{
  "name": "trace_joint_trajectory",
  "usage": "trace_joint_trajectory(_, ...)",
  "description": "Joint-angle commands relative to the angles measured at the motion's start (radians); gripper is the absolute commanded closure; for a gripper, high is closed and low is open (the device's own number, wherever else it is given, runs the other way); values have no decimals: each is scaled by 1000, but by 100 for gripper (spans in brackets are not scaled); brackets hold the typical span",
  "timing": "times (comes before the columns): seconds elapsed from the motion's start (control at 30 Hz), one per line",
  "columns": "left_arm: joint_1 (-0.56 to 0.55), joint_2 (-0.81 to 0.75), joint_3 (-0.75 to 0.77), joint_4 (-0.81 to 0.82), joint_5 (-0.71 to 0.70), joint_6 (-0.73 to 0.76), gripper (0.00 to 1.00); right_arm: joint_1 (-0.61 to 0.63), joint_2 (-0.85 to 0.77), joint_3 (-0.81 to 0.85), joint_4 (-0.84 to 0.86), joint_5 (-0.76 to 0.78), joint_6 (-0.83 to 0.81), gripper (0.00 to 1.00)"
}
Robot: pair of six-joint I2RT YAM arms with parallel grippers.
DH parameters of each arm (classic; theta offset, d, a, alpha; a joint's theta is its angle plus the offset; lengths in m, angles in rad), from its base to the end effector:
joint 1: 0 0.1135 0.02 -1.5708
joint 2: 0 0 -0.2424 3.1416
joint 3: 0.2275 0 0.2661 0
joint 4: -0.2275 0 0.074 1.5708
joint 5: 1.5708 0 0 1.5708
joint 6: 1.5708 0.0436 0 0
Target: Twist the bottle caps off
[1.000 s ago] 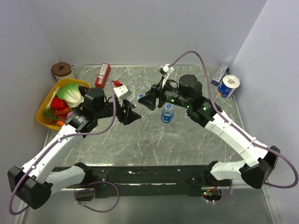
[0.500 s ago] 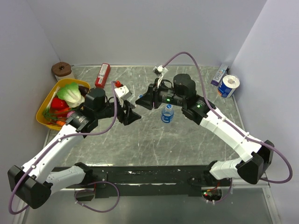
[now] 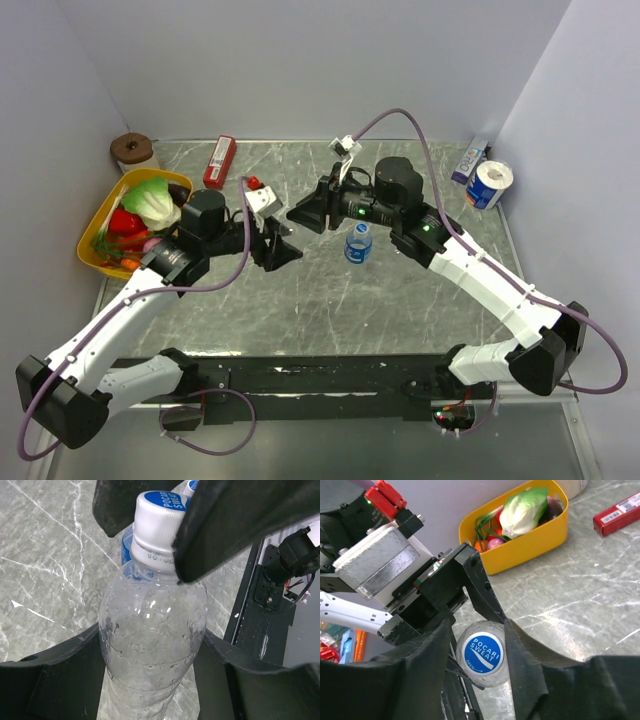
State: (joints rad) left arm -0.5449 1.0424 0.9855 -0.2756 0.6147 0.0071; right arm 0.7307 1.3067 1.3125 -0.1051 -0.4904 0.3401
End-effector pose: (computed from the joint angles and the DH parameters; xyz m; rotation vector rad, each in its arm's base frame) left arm 0.2124 -0.1582 0.3322 0.9332 1.7146 -0.9431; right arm 0.2302 0.2339 0.3979 -0.7342 1.6527 1.1942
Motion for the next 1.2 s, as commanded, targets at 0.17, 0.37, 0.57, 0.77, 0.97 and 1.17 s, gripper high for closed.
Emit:
trace_joint_trajectory(0.17, -1, -48, -10, 35, 77, 16, 43, 3, -43, -25, 94, -7, 27, 69)
trace_joint_trajectory(0.37, 42, -65, -7, 45, 279, 21, 43, -23, -72, -56, 122, -53, 10, 76)
trace_joint_trajectory(0.57, 111, -93, -4, 105, 465, 1, 43, -73, -109, -118, 190, -166, 11, 76)
trace_joint_trajectory(0.77, 122, -76, 16, 90, 525, -32, 43, -73, -110, -98, 131, -206, -70, 72)
trace_joint_trajectory(0.97, 131, -79, -1, 131, 536, -58, 48, -76, -124, -105, 122, -194, -79, 61)
trace_joint_trajectory(1.17, 131, -78, -2, 125, 543, -53, 49, -99, -138, -121, 136, -198, -62, 50)
